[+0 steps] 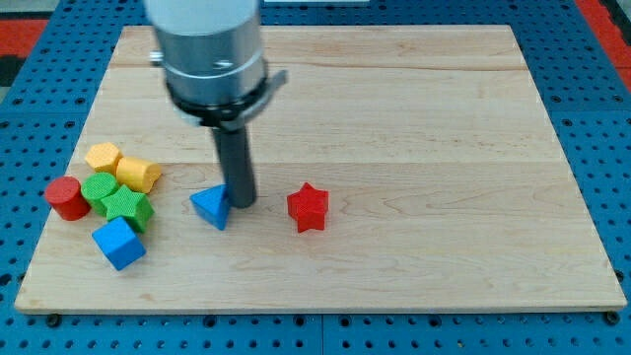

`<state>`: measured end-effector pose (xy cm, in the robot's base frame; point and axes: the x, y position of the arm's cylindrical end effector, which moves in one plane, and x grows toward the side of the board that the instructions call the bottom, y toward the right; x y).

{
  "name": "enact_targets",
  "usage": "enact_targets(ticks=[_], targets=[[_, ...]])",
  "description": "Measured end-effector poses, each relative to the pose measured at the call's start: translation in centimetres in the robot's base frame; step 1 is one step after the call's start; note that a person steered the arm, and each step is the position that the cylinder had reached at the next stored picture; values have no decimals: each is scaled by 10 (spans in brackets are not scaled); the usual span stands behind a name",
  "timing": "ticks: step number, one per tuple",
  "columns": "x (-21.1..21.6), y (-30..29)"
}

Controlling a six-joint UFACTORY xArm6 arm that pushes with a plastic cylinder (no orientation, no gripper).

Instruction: Push the red star into the group of the blocks

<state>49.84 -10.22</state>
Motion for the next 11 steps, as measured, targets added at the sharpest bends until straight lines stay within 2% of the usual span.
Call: enact_targets(ticks=[1,2,3,4,5,6,7,9,10,11], targets=[[3,-25],[-18,10],[-22,99],[-22,155],[1,172],[11,151],[27,109],[31,-4],[31,-37],[19,-2]])
